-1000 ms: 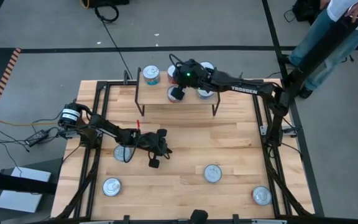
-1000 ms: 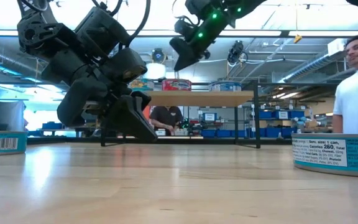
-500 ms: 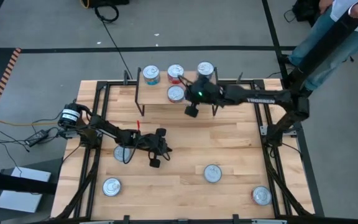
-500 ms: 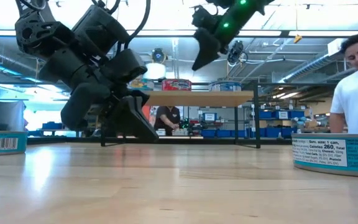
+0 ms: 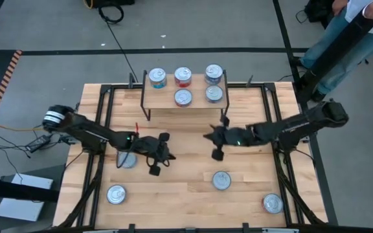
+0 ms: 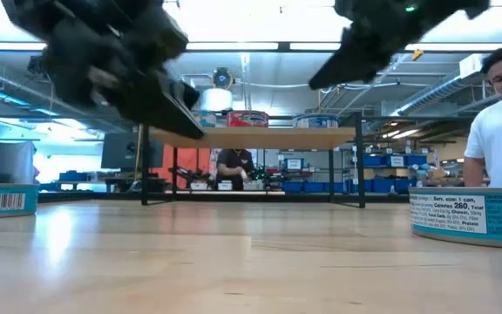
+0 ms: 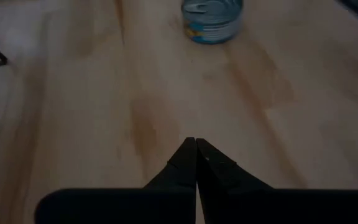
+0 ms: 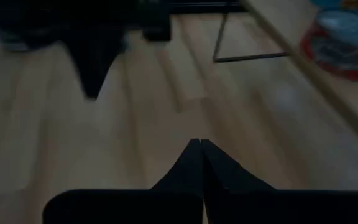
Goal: Stack canned seafood by type on shelf
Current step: Put the yellow blue tuna can on the shelf aligned with the other yellow blue tuna can
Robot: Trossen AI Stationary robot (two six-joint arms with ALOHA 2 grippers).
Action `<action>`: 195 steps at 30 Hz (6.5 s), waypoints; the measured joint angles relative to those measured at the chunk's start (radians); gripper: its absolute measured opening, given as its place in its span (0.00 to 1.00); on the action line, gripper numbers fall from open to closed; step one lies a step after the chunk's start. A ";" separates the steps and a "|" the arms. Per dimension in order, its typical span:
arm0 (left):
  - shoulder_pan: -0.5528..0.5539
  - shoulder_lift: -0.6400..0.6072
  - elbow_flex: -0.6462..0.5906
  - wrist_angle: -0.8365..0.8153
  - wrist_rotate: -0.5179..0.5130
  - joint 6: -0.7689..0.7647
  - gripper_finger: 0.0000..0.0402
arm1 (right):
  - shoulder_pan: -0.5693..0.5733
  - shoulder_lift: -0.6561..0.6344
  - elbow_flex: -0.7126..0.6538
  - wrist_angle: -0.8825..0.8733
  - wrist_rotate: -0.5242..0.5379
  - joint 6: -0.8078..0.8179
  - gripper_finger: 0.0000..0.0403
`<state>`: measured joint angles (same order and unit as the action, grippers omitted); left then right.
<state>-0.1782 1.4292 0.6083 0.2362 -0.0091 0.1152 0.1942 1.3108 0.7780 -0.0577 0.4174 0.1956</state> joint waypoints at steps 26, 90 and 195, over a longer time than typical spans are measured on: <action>-0.326 -0.128 0.156 -1.020 -0.001 -0.690 0.01 | 0.284 0.144 -0.103 0.199 0.141 0.188 0.00; -0.362 0.015 0.342 -0.781 -0.074 -0.591 0.00 | 0.284 0.143 -0.102 0.222 0.166 0.158 0.01; 0.093 0.264 -0.042 0.519 0.350 -0.456 0.39 | 0.172 0.307 0.006 0.329 -0.034 0.066 0.57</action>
<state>-0.0849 1.6932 0.5663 0.7549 0.3408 -0.3407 0.3660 1.6176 0.7845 0.2713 0.3833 0.2619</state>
